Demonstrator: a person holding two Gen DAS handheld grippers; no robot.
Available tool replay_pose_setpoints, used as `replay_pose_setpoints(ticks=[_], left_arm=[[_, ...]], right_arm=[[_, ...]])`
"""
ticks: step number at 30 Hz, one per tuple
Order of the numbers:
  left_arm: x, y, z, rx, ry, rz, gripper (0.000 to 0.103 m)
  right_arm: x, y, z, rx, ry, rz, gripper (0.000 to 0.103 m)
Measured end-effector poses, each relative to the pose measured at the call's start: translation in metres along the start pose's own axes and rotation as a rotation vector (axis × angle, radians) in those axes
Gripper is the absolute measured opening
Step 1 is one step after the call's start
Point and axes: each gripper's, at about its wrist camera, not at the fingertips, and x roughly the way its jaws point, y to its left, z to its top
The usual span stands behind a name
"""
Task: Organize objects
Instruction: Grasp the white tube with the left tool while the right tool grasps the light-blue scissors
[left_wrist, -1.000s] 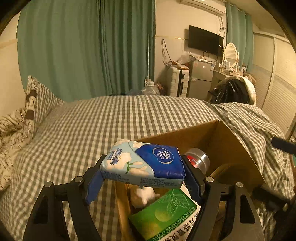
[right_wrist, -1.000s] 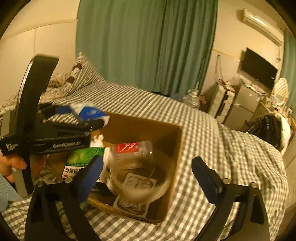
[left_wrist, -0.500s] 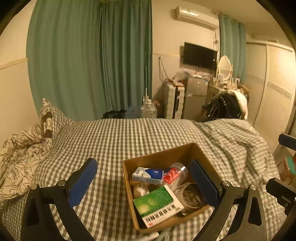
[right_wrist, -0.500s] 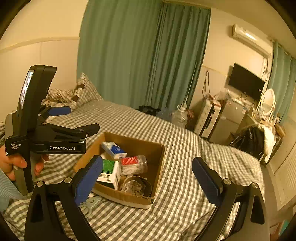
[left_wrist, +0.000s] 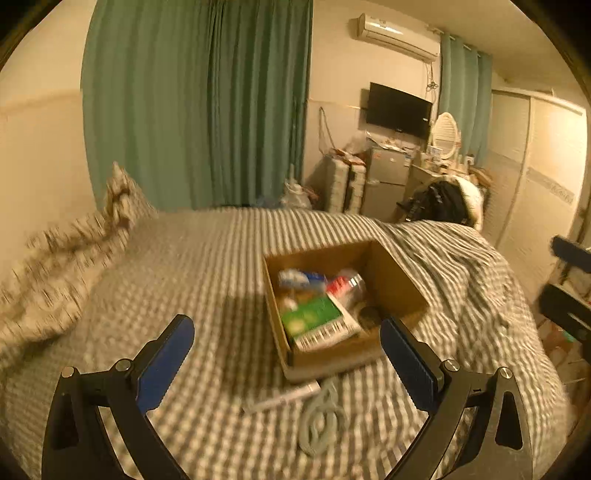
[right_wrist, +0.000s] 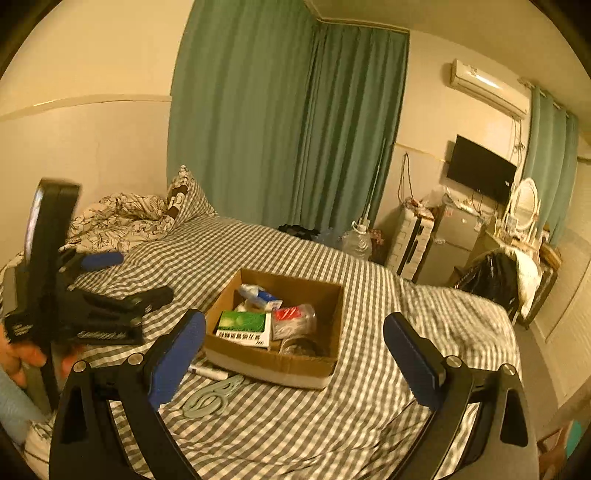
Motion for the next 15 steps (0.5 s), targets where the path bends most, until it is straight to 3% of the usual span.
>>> replay_pose_setpoints(ticks=[5,10,15], left_arm=[[0.002,0.014,-0.028,-0.023,0.009,0.02,0.103],[0.012,0.018,-0.048,0.027,0.029,0.082,0.103],[0.038,0.031,-0.074,0.052,0.113,0.145,0.103]], right_arm=[[0.029,0.007,-0.034,0.054,0.052,-0.009,0.097],[0.054,0.014,-0.055,0.068,0.088,-0.032,0.097],[0.084,0.029,-0.083,0.087,0.163,-0.006,0.097]])
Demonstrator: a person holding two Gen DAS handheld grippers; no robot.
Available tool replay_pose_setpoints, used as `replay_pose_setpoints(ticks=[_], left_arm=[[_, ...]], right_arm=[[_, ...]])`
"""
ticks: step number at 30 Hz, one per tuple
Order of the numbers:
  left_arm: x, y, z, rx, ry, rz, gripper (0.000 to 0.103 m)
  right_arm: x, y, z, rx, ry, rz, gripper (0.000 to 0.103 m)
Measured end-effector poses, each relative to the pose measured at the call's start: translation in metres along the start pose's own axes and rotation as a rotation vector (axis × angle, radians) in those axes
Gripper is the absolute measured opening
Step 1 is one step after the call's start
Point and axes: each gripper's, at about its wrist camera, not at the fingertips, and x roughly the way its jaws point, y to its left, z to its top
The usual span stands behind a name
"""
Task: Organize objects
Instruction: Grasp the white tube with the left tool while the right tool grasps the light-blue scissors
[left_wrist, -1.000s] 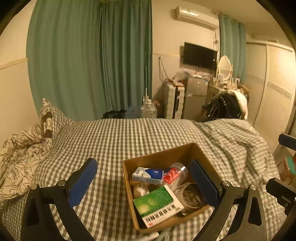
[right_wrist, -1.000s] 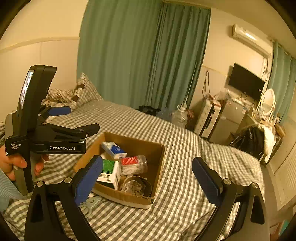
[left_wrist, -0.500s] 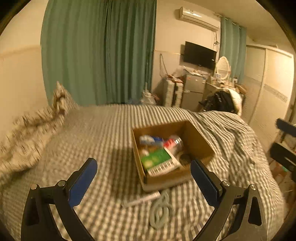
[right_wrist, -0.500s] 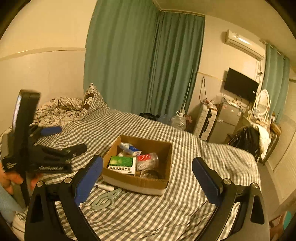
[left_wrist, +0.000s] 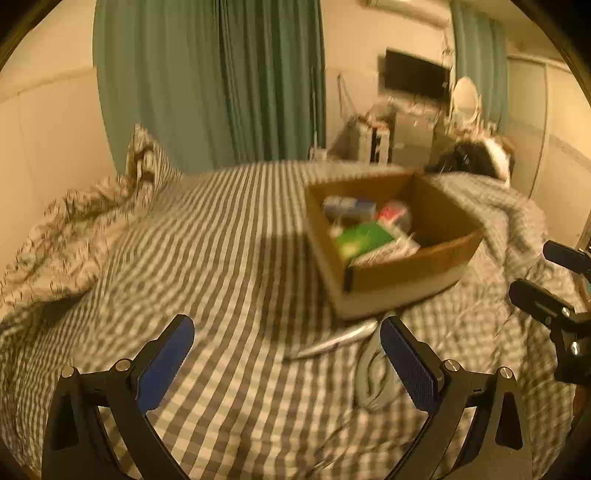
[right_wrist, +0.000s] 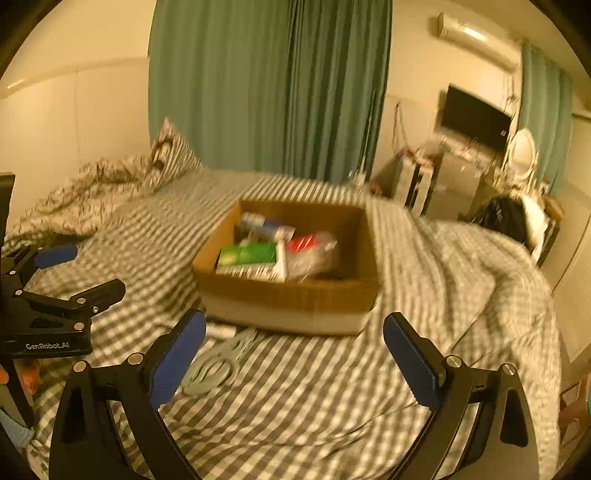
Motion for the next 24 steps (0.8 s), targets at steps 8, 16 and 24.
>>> replay_pose_setpoints(ticks=[8,16,24], left_arm=[[0.039,0.022,-0.024,-0.027,0.104,0.032,0.103],[0.047,0.043,-0.026,-0.104,0.124,0.042,0.103],[0.058,0.043,-0.029,-0.1,0.153,0.056,0.103]], right_arm=[[0.08,0.035,-0.039,-0.006,0.166,0.069,0.097],[0.158,0.063,-0.069,0.005,0.374,0.11,0.097],[0.174,0.08,-0.068,-0.051,0.395,0.101,0.094]])
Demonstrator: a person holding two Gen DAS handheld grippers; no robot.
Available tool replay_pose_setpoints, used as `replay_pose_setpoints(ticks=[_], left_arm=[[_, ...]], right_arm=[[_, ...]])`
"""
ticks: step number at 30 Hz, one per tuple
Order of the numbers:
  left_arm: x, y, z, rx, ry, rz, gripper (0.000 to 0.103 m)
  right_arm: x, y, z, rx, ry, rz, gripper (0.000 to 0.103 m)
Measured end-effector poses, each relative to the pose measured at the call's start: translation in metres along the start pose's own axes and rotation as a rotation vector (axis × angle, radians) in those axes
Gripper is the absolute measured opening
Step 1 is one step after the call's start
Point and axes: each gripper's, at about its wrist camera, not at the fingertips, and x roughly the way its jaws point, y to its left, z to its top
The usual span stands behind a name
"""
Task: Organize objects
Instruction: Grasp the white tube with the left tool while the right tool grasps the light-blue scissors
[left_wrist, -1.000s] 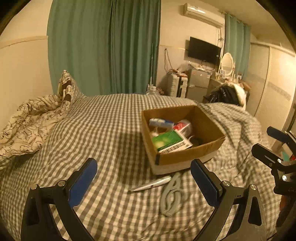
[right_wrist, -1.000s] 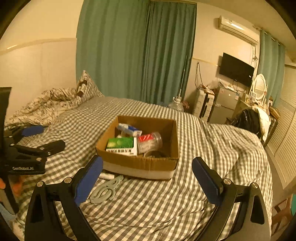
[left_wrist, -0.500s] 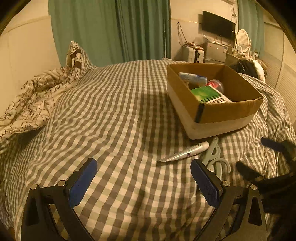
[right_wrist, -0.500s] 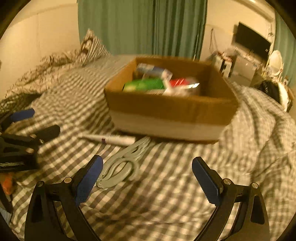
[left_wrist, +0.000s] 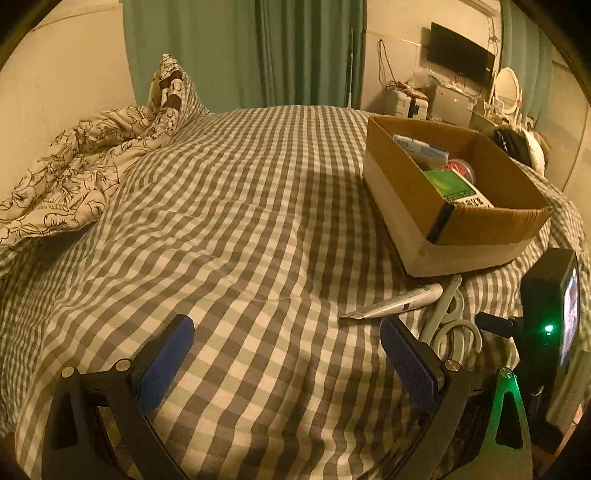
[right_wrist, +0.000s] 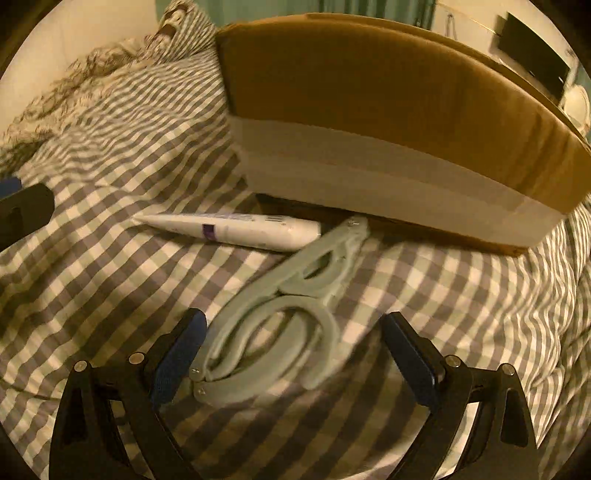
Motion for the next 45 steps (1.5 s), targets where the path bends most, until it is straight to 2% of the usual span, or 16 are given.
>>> replay_pose_setpoints(ticks=[3,5,8,9,12,15,18,21,27,33,35,37,40,42,45], left_arm=[[0.002,-0.004,-0.001,0.018,0.001,0.022,0.103],[0.004,-0.006,-0.003,0.026,0.003,0.031,0.103],[0.005,-0.01,-0.004,0.046,0.008,0.044,0.103],[0.005,-0.012,-0.005,0.055,0.007,0.046,0.103],[0.005,-0.022,-0.008,0.104,0.012,0.058,0.103],[0.006,-0.037,-0.01,0.165,0.018,0.072,0.103],[0.01,-0.053,-0.01,0.213,0.035,0.055,0.103],[0.022,-0.07,-0.009,0.246,0.072,0.002,0.103],[0.065,-0.094,-0.003,0.278,0.145,-0.03,0.102],[0.1,-0.107,0.003,0.293,0.188,-0.068,0.081],[0.105,-0.107,0.006,0.275,0.199,-0.109,0.065],[0.104,-0.109,0.006,0.293,0.19,-0.144,0.056],[0.095,-0.117,-0.001,0.359,0.163,-0.149,0.039],[0.09,-0.119,-0.004,0.374,0.162,-0.154,0.033],[0.079,-0.117,-0.005,0.352,0.177,-0.201,0.023]], right_arm=[[0.004,0.003,0.0,-0.011,0.008,0.001,0.088],[0.001,0.004,0.0,-0.021,0.0,-0.005,0.077],[-0.012,0.007,-0.003,-0.048,-0.031,-0.021,0.051],[-0.017,0.005,-0.004,-0.04,-0.044,-0.016,0.039],[-0.029,-0.011,-0.007,0.01,-0.046,0.045,0.031],[-0.041,-0.025,-0.015,0.031,-0.055,0.06,0.023],[-0.058,-0.041,-0.022,0.037,-0.073,0.076,0.008],[-0.078,-0.055,-0.025,-0.007,-0.086,0.03,0.008],[-0.098,-0.087,-0.022,-0.061,-0.097,-0.029,0.008],[-0.089,-0.105,-0.027,-0.031,-0.095,-0.014,0.008],[-0.082,-0.104,-0.029,-0.032,-0.086,0.0,0.008],[-0.077,-0.104,-0.031,-0.026,-0.082,0.024,0.008],[-0.074,-0.106,-0.032,-0.01,-0.082,0.042,0.008],[-0.075,-0.107,-0.033,-0.003,-0.086,0.048,0.008],[-0.08,-0.108,-0.036,0.005,-0.094,0.056,0.008]])
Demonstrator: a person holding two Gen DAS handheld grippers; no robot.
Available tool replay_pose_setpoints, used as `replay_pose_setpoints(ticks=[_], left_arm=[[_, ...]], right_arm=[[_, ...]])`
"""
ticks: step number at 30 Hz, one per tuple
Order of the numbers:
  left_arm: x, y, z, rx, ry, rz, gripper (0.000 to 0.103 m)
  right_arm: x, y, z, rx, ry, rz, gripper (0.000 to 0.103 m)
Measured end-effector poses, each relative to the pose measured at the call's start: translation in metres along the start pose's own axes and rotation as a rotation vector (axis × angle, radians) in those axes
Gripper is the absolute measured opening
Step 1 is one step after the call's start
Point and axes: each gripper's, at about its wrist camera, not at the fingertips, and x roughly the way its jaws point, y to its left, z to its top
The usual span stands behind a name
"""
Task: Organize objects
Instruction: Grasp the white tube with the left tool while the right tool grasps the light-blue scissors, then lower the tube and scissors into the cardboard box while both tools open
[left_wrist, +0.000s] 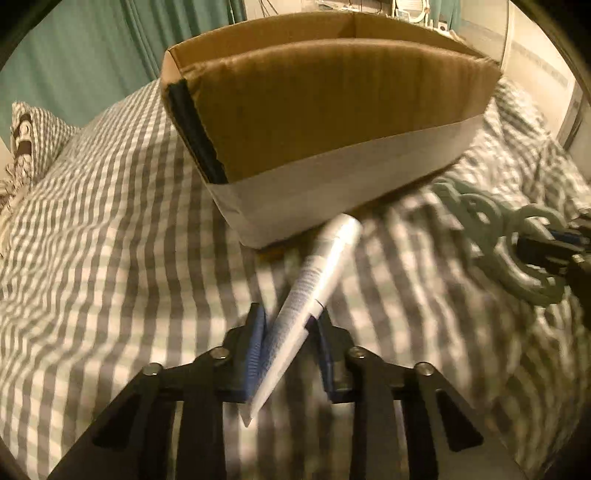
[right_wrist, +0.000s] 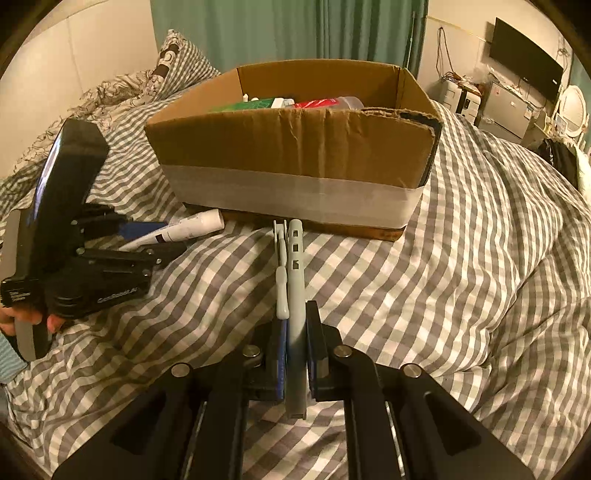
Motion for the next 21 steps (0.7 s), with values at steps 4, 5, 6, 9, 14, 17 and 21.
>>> replay_pose_setpoints(ticks=[4,5,6,9,14,17,21], left_arm=[[-0.023,-0.005,-0.01,-0.012,-0.018,-0.036,0.014],[-0.028,-0.006,-0.012,-0.014,-0.023,-0.037,0.014],[-0.037,-0.009,-0.014,-0.015,-0.03,-0.041,0.014],[-0.057,-0.012,-0.025,-0.027,-0.047,-0.062,0.014],[-0.094,-0.013,-0.027,-0.054,-0.082,-0.081,0.014],[-0.114,-0.018,-0.027,-0.068,-0.109,-0.107,0.014],[-0.143,-0.022,-0.02,-0.059,-0.162,-0.106,0.014]], right_arm=[[-0.012,0.002,-0.004,0.012,-0.015,0.004,0.008],[-0.018,0.004,-0.004,0.014,-0.024,0.003,0.008],[-0.021,0.005,-0.004,0.014,-0.03,0.0,0.008],[-0.037,0.011,-0.006,0.009,-0.052,-0.005,0.008],[-0.066,0.02,-0.011,-0.006,-0.089,-0.024,0.008],[-0.088,0.024,-0.01,-0.015,-0.126,-0.038,0.008],[-0.119,0.027,-0.002,-0.031,-0.186,-0.064,0.008]])
